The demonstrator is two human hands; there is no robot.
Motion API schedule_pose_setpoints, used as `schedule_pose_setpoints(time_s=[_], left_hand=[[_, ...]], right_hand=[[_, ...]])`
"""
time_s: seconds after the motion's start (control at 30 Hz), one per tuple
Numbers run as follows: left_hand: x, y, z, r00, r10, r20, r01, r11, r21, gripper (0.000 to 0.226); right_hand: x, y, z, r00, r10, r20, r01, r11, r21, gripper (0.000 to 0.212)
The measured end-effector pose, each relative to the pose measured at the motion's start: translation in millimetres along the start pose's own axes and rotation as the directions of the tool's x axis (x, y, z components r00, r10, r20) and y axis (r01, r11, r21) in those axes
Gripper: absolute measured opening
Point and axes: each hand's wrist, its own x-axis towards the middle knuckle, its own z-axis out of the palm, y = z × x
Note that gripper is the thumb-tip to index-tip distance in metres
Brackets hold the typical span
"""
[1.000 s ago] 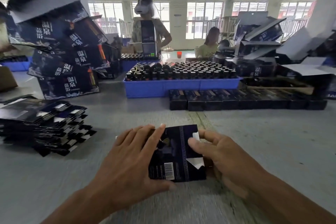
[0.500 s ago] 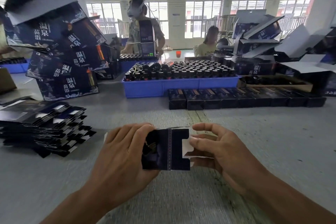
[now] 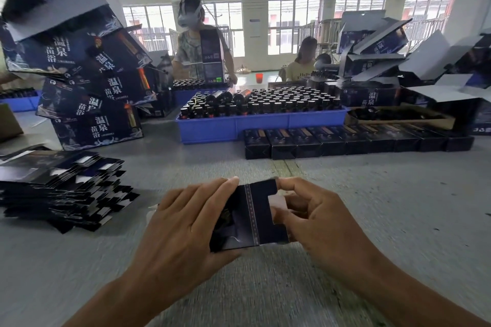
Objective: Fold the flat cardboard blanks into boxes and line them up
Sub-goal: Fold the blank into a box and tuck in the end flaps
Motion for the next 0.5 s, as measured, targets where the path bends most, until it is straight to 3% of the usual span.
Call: schedule_pose_setpoints(time_s=[0.23,0.5], left_hand=[[1.5,-4.1,-6.7,0.996,0.079,0.039,-0.081,0.995,0.062,0.075],[2.8,0.0,-9.7,0.997,0.063,0.049,-0.065,0.997,0.031,0.064]], right_hand=[[-3.6,-6.5,3.7,0.992,-0.124,-0.001,0.124,0.990,-0.074,0.057],[-5.6,-5.9,3.4,0.979,-0.200,-0.048,0.192,0.972,-0.139,0.056]])
